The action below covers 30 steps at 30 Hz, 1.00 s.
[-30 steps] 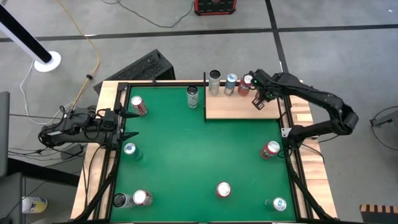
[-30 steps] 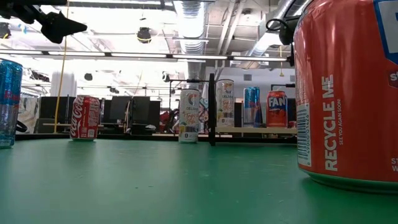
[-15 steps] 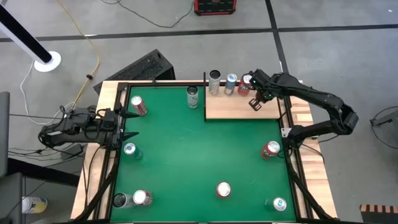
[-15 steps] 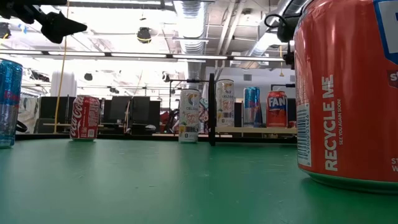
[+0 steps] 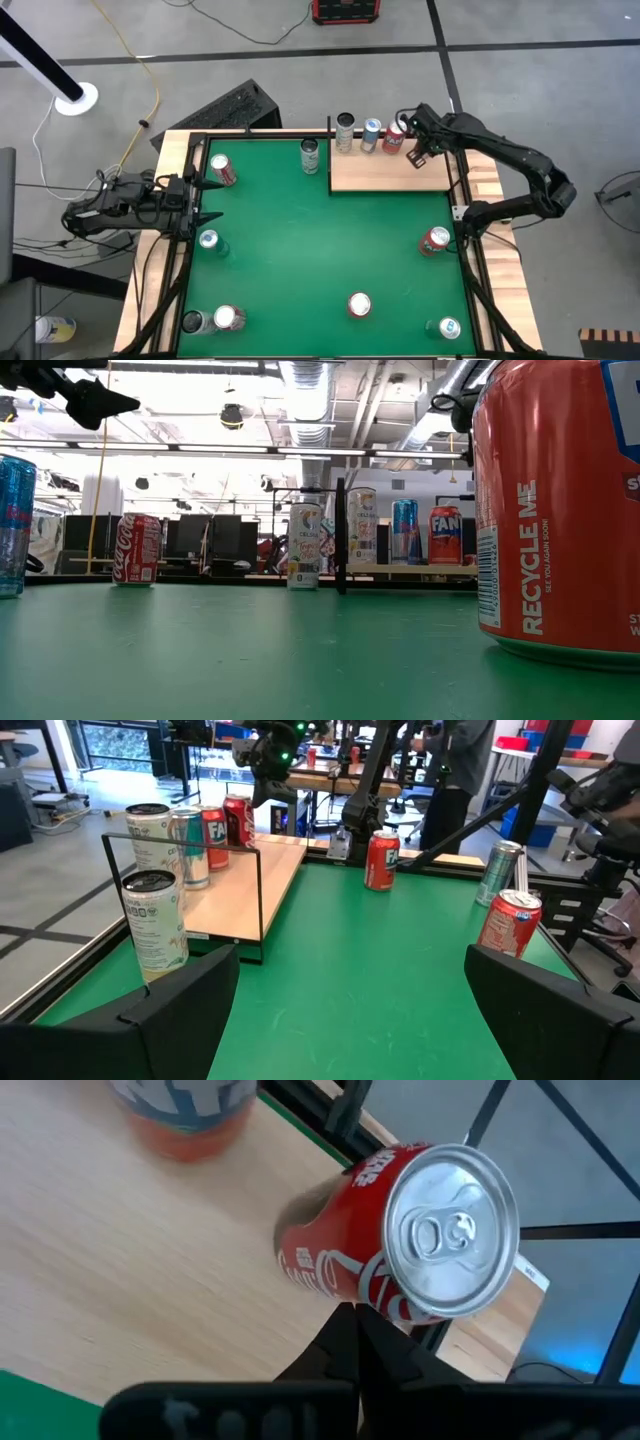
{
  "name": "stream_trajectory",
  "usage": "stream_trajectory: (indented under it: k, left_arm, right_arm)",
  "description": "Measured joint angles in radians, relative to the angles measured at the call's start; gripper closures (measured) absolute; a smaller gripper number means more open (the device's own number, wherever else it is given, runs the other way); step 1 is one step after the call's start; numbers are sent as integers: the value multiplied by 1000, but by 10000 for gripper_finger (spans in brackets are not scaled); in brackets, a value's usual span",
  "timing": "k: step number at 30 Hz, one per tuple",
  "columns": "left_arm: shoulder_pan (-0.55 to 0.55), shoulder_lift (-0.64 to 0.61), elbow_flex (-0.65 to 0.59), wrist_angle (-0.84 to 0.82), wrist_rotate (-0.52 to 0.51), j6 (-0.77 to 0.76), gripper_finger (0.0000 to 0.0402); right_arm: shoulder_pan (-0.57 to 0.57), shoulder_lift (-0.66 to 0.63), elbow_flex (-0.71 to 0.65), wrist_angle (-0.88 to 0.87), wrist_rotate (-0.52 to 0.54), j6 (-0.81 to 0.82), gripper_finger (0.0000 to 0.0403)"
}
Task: Sort soda cans
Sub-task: Put the bottom right red soda can on the shelf, then put the bottom white and blue soda can on the shelf align with the other white and blue soda can
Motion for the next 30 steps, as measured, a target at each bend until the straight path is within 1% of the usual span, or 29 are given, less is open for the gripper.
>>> stream_trajectory:
  k: [3, 5, 7, 13, 17, 22, 26, 30]
  left_arm:
    - [0, 0, 0, 0, 0, 0, 28]
    - [0, 0, 0, 0, 0, 0, 28]
    - [0, 0, 0, 0, 0, 0, 28]
    - [0, 0, 0, 0, 0, 0, 28]
    - [0, 0, 0, 0, 0, 0, 28]
    - [0, 0, 0, 0, 0, 0, 28]
    - [0, 0, 0, 0, 0, 0, 28]
    - [0, 0, 0, 0, 0, 0, 28]
  right_arm:
    - [-4, 0, 0, -2, -6, 4, 385]
    - [1, 0, 0, 0, -35, 3, 385]
    - [10, 0, 0, 3, -40, 2, 385]
    - [6, 0, 0, 20, -27, 0, 385]
    - [-10, 0, 0, 33, 15, 1, 385]
    - [-10, 0, 0, 51, 10, -2, 385]
    - [27, 0, 0, 52, -59, -24, 384]
    - [100, 0, 0, 55, -61, -24, 383]
